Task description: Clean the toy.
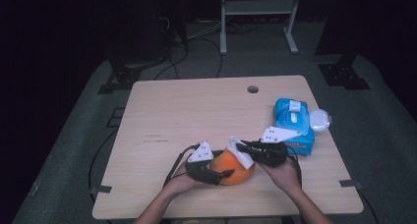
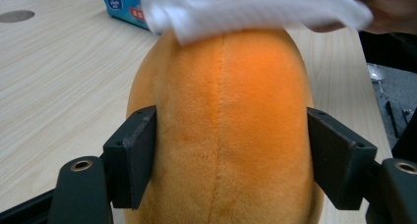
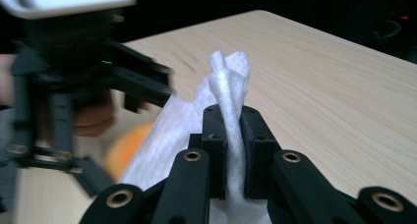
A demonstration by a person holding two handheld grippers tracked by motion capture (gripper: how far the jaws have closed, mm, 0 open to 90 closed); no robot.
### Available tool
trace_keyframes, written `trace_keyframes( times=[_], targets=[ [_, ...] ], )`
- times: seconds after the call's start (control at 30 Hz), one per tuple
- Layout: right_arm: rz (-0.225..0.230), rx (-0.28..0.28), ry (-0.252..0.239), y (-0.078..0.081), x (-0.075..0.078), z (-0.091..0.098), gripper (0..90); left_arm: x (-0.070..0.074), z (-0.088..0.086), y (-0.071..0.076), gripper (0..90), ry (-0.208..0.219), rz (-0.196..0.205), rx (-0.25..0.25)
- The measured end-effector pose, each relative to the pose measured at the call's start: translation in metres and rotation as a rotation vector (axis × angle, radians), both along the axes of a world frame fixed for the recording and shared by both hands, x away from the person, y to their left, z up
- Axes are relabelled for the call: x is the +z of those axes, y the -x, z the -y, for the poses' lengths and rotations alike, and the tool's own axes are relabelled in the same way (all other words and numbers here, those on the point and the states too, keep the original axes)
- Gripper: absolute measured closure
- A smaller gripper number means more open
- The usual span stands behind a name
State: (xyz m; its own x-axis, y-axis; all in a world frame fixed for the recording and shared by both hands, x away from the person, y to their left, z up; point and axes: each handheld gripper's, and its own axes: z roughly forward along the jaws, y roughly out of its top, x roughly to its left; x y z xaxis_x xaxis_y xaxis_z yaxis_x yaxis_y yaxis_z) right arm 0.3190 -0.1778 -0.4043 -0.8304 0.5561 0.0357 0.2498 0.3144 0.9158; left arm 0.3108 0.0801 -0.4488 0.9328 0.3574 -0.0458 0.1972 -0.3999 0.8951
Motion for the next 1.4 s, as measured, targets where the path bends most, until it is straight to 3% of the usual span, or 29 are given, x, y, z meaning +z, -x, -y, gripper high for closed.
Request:
trace_keyframes(
  times=[0.13,0.23,0.57,0.7,0.77,0.93,1.03,1.1,1.23,1.3,1.4],
  targets=[
    [-0.029,-0.068,-0.02,-0.008,-0.004,0.024,81.5,0.001,0.002,0.0,26.6,-0.001,0.011,-0.001],
    [-0.03,-0.072,-0.018,-0.003,-0.003,0.029,81.6,0.002,0.005,0.001,26.4,-0.003,0.021,0.001],
    [0.001,0.045,-0.007,0.012,0.003,-0.006,81.5,0.008,0.014,0.008,25.4,-0.06,0.052,0.026],
    [0.012,0.039,0.018,0.008,0.003,-0.005,81.6,0.007,0.013,0.007,25.8,-0.042,0.049,0.019],
    [0.004,0.002,0.025,0.001,0.0,0.004,81.5,0.006,0.012,0.007,25.8,-0.036,0.051,0.014],
    [-0.047,-0.053,-0.004,-0.006,-0.006,0.026,81.6,0.005,0.011,0.006,25.7,-0.018,0.046,0.008],
    [-0.033,-0.047,0.002,0.0,-0.004,0.022,81.8,0.006,0.014,0.007,25.6,-0.022,0.047,0.017],
    [-0.022,-0.018,-0.006,0.005,-0.001,0.015,81.7,0.008,0.015,0.007,25.6,-0.031,0.052,0.027],
    [-0.001,0.037,-0.009,0.015,0.004,0.002,81.5,0.008,0.016,0.005,25.2,-0.01,0.032,0.05],
    [0.007,0.04,0.009,0.015,0.003,0.002,81.6,0.008,0.015,0.005,22.1,-0.004,0.04,0.041],
    [-0.009,0.013,-0.003,0.008,0.0,0.012,81.6,0.012,0.01,0.003,15.0,0.026,0.032,0.024]
  ],
)
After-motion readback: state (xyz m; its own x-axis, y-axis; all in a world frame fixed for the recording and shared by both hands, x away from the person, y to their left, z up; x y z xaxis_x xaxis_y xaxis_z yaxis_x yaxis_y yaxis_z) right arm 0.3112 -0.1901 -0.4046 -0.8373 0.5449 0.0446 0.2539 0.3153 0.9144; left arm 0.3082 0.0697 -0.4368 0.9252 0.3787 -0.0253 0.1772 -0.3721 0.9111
